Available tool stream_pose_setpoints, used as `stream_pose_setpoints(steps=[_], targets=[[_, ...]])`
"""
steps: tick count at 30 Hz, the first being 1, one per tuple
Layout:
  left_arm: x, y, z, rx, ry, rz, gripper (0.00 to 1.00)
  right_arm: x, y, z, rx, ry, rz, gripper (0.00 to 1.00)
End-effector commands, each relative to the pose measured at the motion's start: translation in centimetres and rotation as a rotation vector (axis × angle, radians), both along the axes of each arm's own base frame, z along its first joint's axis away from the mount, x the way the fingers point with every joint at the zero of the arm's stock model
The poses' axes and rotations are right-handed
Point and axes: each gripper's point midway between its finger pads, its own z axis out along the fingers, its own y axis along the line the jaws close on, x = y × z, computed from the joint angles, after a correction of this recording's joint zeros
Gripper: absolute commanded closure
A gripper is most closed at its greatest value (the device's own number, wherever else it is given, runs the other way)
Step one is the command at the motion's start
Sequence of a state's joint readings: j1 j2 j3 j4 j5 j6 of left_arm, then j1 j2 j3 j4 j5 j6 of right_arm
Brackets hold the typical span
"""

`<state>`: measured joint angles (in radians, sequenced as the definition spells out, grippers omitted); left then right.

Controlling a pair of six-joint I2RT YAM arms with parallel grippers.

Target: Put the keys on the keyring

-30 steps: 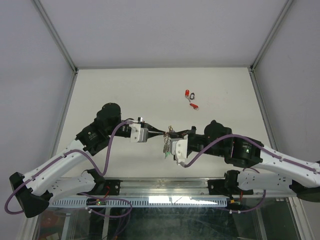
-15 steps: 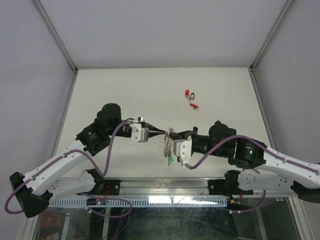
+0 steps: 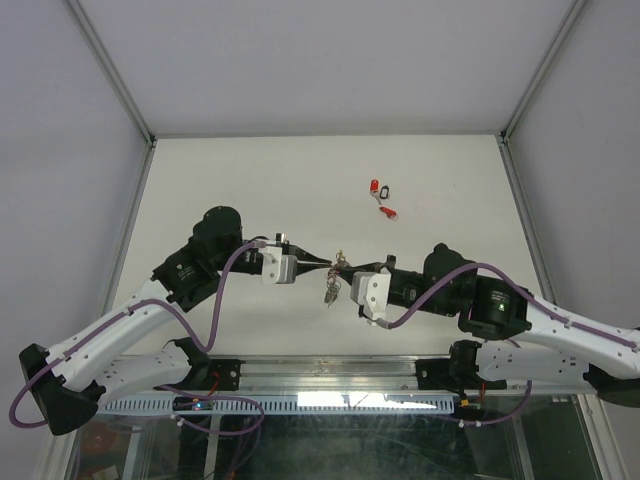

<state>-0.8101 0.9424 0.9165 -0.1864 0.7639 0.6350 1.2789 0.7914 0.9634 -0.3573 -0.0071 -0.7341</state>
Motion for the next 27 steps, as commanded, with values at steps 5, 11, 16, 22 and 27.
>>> stream_pose_setpoints(steps=[5, 11, 16, 22, 27], targets=[[0.1, 0.3, 0.0, -0.013, -0.001, 0.019, 1.0, -0.2, 0.1, 6.1, 0.278, 0.009, -0.016, 1.0], [0.1, 0.5, 0.2, -0.033, -0.022, 0.03, 1.0, 0.4, -0.4, 7.4, 0.386, 0.032, -0.063, 1.0], [0.1, 0.6, 0.3, -0.052, -0.04, 0.034, 1.0, 0.6, -0.8, 8.0, 0.461, 0.063, -0.088, 1.0], [-0.1, 0.8, 0.7, -0.085, -0.075, 0.031, 1.0, 0.9, -1.4, 9.0, 0.591, 0.103, -0.113, 1.0], [0.0, 0.9, 0.8, -0.094, -0.08, 0.04, 1.0, 0.7, -1.6, 9.5, 0.648, 0.124, -0.103, 1.0]])
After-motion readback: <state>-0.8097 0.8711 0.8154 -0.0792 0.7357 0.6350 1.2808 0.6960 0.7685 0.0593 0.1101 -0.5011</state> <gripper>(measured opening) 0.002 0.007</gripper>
